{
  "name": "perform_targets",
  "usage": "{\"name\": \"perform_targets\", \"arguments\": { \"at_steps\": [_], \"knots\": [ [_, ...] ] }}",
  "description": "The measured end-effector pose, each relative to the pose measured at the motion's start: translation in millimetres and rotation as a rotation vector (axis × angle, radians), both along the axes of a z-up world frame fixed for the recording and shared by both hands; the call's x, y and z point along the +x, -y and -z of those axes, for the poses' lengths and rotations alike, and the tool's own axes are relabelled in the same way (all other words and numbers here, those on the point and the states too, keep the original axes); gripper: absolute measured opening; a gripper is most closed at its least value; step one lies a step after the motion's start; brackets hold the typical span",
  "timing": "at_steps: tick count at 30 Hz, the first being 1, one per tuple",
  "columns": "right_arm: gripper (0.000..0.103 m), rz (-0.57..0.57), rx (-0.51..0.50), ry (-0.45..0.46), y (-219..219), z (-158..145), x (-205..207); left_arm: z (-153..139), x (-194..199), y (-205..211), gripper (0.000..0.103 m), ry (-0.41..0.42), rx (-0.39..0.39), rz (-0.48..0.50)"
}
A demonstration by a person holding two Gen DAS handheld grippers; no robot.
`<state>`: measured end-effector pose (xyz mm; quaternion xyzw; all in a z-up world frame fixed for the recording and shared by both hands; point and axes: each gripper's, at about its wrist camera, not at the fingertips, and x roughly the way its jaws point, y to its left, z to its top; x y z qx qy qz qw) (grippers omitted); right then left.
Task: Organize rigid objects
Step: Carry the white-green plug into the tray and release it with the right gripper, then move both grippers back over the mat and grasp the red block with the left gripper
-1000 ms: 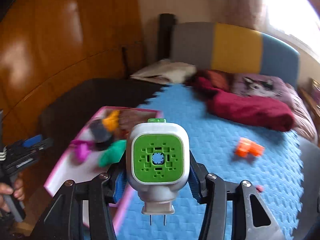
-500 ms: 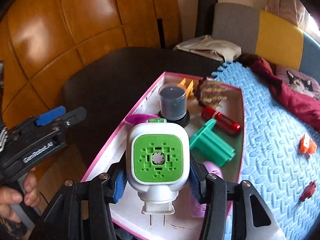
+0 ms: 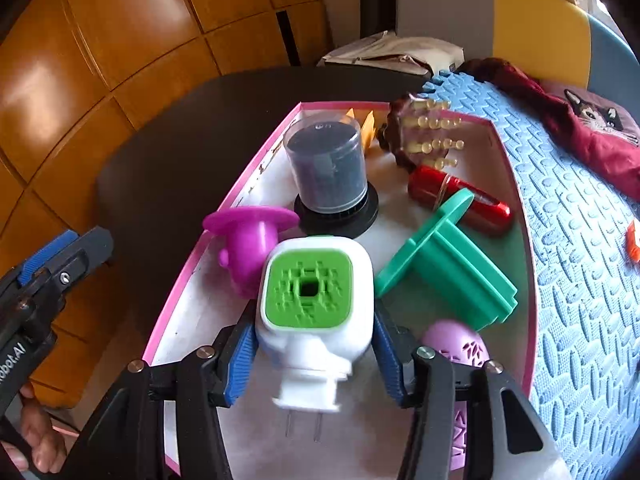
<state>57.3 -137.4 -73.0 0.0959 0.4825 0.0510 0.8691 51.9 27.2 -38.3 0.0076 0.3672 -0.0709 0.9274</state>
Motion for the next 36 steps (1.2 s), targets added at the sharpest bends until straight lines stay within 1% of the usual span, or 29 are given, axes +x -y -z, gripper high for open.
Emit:
{"name": "perform_targets", "arguments": {
  "at_steps": [10, 15, 28, 36],
  "knots": [
    [0.054, 0.015, 0.037, 0.011, 3, -4, -8, -3, -4, 2, 0.057, 0.020, 0.009, 0.005],
    [0.054, 0.010, 0.013, 0.033, 2, -11, -14, -7, -8, 5, 0.057, 0.029, 0.008, 0.016],
    [0.054, 0.032, -0.013, 0.156, 10, -40, -36, -11, -14, 12, 0.057, 0.035, 0.015, 0.045],
    [0.054, 0.111, -0.025, 0.234, 36, -60, -50, -15, -19, 18, 0.058, 0.044, 0.025, 0.068]
  ]
}}
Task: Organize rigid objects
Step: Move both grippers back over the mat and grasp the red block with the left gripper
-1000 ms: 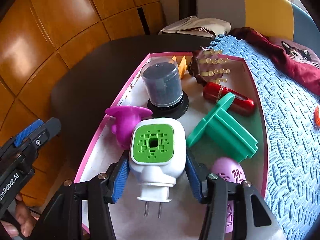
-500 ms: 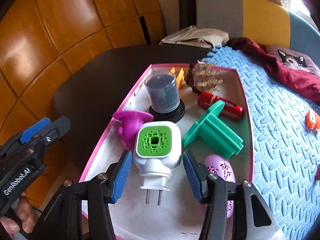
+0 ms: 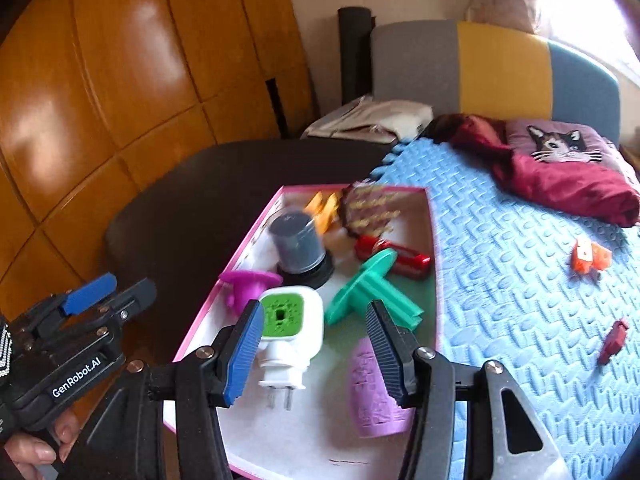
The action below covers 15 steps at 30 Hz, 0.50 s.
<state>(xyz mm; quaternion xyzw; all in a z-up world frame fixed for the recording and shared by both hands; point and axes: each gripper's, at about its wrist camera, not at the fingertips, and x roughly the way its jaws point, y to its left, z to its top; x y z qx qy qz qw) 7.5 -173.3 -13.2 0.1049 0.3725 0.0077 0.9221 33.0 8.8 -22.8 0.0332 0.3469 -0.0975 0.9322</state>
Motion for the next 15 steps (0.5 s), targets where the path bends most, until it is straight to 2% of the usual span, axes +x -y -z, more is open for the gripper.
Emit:
{"name": "perform_targets", "arguments": {
  "at_steps": [7, 15],
  "knots": [
    [0.054, 0.121, -0.011, 0.032, 51, -11, -13, -5, -4, 14, 0.060, 0.013, 0.013, 0.044],
    [0.054, 0.366, -0.076, 0.047, 154, -24, -43, -18, -6, 40, 0.060, 0.035, 0.010, 0.130]
  ]
}}
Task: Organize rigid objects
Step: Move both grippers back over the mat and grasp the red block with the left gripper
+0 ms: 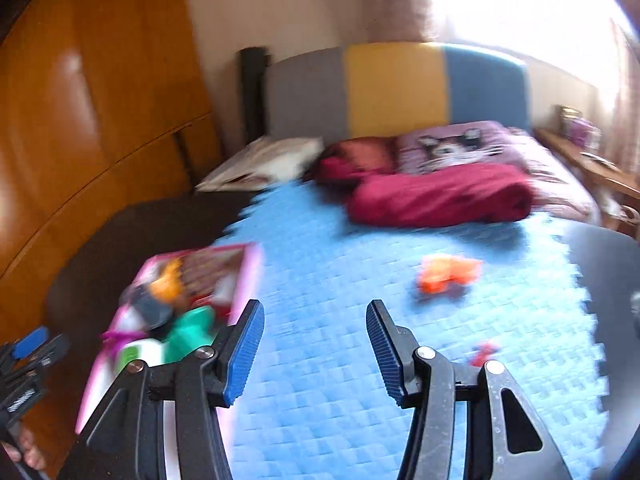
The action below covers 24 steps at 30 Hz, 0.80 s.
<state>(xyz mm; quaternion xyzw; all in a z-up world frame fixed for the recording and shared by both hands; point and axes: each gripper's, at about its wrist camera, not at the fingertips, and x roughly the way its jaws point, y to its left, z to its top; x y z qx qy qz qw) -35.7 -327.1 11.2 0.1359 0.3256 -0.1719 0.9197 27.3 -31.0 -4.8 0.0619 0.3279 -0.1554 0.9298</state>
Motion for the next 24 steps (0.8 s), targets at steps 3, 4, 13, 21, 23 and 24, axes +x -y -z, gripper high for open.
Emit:
{"name": "perform_targets", "arguments": {
  "at_steps": [3, 4, 13, 21, 23, 24],
  "knots": [
    [0.054, 0.131, -0.008, -0.004, 51, 0, -21, -5, -3, 17, 0.061, 0.012, 0.008, 0.048],
    [0.054, 0.170, -0.011, -0.005, 65, 0, -28, -7, -4, 25, 0.063, 0.015, 0.012, 0.070],
    [0.054, 0.446, 0.079, -0.108, 165, 41, -76, -8, -16, 113, 0.067, -0.018, 0.039, 0.278],
    [0.054, 0.506, 0.195, -0.055, 184, 44, -92, 9, -38, 215, 0.067, -0.066, 0.069, 0.492],
    [0.054, 0.510, 0.209, -0.057, 187, 44, -93, 16, -43, 233, 0.067, -0.071, 0.086, 0.532],
    [0.054, 0.509, 0.215, -0.052, 186, 44, -93, 20, -42, 241, 0.067, -0.079, 0.087, 0.547]
  ]
}}
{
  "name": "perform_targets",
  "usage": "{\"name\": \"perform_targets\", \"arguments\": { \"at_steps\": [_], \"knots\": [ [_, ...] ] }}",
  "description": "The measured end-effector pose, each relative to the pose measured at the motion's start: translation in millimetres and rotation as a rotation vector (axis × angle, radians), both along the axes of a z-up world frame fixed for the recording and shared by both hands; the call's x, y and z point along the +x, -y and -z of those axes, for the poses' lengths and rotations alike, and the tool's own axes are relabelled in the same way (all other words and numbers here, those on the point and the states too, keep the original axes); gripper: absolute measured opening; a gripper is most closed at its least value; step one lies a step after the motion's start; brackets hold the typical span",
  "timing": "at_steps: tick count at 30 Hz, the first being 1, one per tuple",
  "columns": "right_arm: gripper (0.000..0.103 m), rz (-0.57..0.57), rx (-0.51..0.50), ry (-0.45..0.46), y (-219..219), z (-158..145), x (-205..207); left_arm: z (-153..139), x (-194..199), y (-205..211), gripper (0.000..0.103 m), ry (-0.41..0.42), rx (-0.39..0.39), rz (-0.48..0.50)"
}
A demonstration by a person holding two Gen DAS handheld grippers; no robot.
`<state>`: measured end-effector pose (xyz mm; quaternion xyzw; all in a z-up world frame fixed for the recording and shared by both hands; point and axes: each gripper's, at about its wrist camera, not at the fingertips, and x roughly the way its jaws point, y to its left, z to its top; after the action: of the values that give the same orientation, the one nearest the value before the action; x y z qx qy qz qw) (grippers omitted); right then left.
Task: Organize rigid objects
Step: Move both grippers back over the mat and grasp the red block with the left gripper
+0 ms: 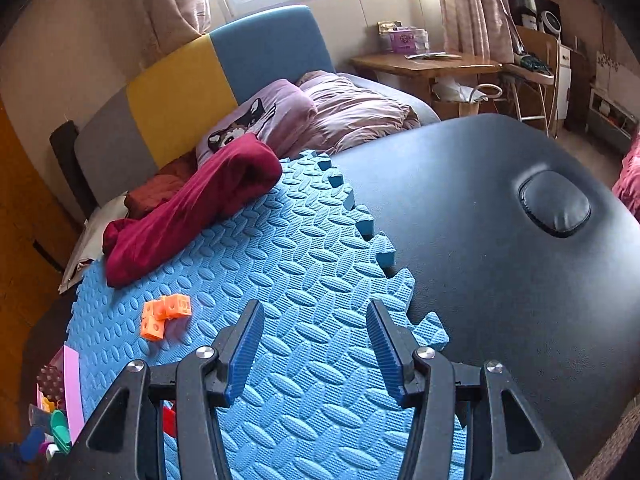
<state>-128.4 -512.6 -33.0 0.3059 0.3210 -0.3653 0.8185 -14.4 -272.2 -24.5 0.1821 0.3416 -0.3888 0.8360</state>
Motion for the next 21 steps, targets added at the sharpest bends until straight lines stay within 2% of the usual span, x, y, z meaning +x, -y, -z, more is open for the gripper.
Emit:
{"name": "perform_targets", "arguments": {
  "at_steps": [5, 11, 16, 18, 19, 20, 21],
  "knots": [
    [0.054, -0.004, -0.006, 0.012, -2, -3, 0, 15, -3, 39, 0.067, -0.054, 0.019, 0.067],
    [0.054, 0.006, 0.023, 0.034, 3, -3, -4, 28, -10, 80, 0.067, -0.055, 0.039, 0.174],
    [0.054, 0.010, 0.041, 0.044, 6, -2, -4, 40, -8, 104, 0.066, -0.068, 0.068, 0.211],
    [0.054, 0.008, 0.043, 0.047, 6, -2, -4, 49, -5, 115, 0.058, -0.088, 0.079, 0.226],
    [0.054, 0.008, 0.040, 0.046, 6, -2, -4, 53, -4, 118, 0.047, -0.100, 0.085, 0.229],
    [0.054, 0.010, 0.040, 0.046, 6, -2, -4, 59, -1, 123, 0.032, -0.129, 0.097, 0.232],
    [0.054, 0.012, 0.040, 0.044, 7, -2, -5, 63, 1, 124, 0.030, -0.150, 0.098, 0.233]
  ]
}}
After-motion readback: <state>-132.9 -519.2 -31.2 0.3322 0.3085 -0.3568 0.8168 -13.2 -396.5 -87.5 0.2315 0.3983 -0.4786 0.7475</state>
